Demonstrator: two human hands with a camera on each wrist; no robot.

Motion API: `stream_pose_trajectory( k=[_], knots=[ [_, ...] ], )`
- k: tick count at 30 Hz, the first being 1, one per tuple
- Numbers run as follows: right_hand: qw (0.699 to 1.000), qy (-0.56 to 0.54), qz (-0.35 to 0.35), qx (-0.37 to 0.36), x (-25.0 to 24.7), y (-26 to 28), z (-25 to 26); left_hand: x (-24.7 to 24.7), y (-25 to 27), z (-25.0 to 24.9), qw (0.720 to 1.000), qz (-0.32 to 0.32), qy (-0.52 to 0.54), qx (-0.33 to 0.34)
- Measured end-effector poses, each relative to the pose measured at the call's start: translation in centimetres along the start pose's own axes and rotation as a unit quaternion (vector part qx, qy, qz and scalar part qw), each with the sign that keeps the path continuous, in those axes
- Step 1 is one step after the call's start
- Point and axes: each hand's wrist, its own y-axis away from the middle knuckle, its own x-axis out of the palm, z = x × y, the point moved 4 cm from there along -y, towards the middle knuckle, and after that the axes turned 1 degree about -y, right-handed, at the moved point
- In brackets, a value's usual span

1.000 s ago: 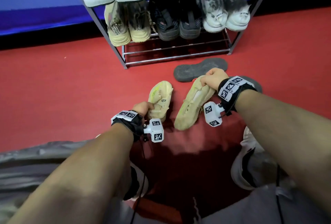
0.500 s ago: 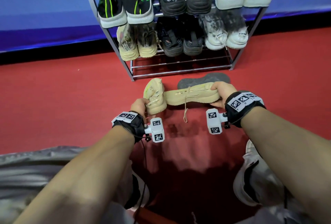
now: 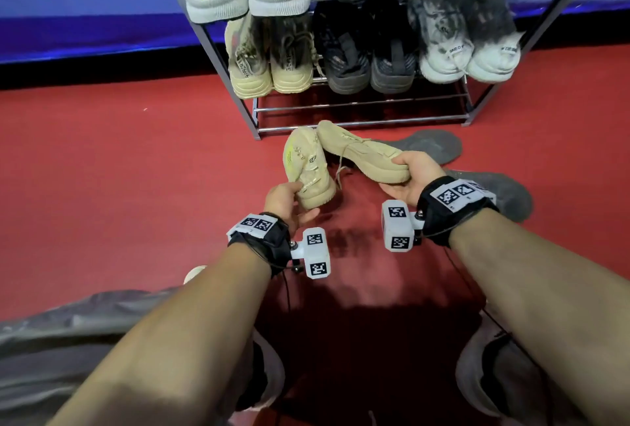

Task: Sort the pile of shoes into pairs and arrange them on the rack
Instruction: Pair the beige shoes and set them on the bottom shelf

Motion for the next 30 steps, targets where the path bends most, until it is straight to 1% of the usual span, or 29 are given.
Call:
stream_pose_trajectory(
  k=[4,6,10,17,20,23,26,30],
  knots=[
    [0.999,-0.014,0.032,0.011,2.7,-2.2,-0.2,0.0,-1.6,-0.6,1.0,-0.003,0.018,0.015],
    [0.998,-0.036,0.052,0.018,4.2,-3.1,-0.1,0.1,-2.4,-1.4,1.0,0.005,0.019,0.023],
    [0.994,-0.056,0.09,0.02,7.2,-5.0,0.5,0.4,-4.1,-4.3,0.999,0.005,0.02,0.038],
    [0.99,-0.074,0.117,0.039,10.5,-9.5,1.8,1.2,-8.6,-9.2,0.998,-0.015,-0.008,0.056],
    [0.992,-0.059,0.109,0.03,11.7,-10.9,1.9,1.0,-10.4,-10.3,0.998,-0.017,-0.009,0.058],
    [0.995,-0.052,0.087,0.004,13.2,-12.3,1.8,0.6,-12.4,-11.2,0.998,-0.02,-0.008,0.064],
    [0.997,-0.015,0.074,-0.029,14.8,-13.1,1.3,0.1,-14.0,-11.6,0.997,-0.033,0.009,0.064],
    [0.996,0.04,0.071,-0.025,16.0,-13.7,0.3,-0.4,-15.3,-11.6,0.998,-0.039,0.021,0.054]
  ],
)
